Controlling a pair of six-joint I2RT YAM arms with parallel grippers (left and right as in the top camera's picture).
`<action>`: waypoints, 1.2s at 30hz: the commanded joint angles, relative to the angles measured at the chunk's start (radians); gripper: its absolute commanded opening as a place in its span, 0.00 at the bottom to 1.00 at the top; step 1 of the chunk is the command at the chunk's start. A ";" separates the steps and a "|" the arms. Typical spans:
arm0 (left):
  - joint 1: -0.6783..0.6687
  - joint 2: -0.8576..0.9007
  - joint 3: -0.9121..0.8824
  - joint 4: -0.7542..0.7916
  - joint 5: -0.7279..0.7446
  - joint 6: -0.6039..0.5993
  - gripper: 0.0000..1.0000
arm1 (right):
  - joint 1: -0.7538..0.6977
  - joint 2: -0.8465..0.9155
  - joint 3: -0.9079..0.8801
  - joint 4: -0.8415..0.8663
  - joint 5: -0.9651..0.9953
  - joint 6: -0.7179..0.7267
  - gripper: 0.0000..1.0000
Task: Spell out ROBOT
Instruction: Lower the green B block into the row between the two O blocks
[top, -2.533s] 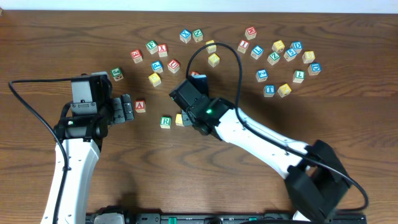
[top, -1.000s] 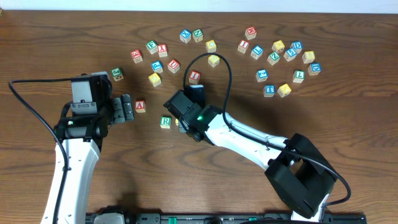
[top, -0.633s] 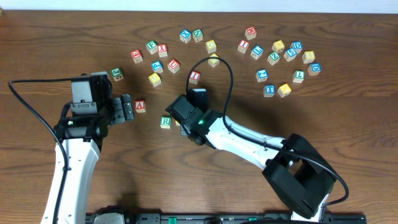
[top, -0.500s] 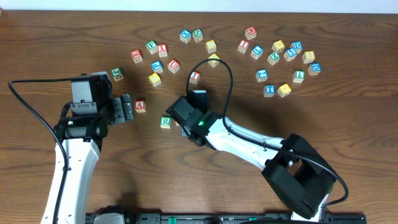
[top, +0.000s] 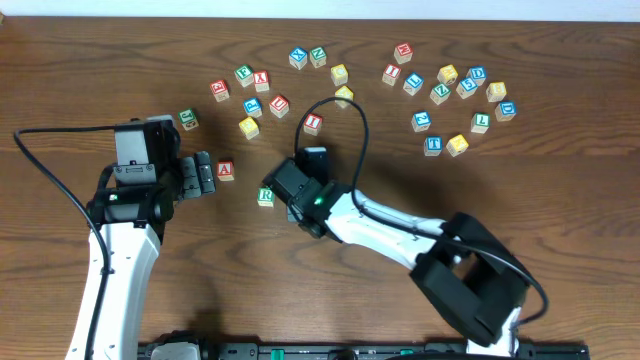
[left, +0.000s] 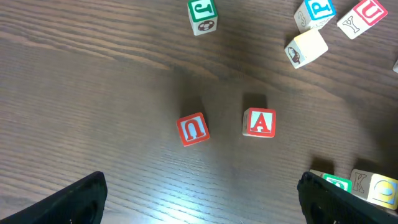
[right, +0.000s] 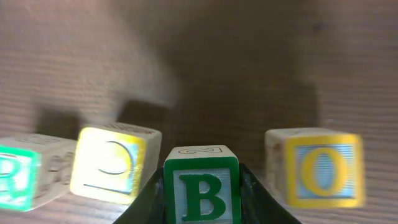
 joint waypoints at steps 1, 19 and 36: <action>0.003 0.000 0.029 -0.002 -0.002 0.004 0.96 | 0.006 0.023 -0.007 -0.002 -0.006 0.011 0.17; 0.003 0.000 0.029 -0.002 -0.002 0.004 0.96 | 0.006 0.022 -0.006 0.003 0.005 0.011 0.27; 0.003 0.000 0.029 -0.002 -0.002 0.004 0.96 | 0.006 0.022 -0.006 0.001 0.006 0.011 0.36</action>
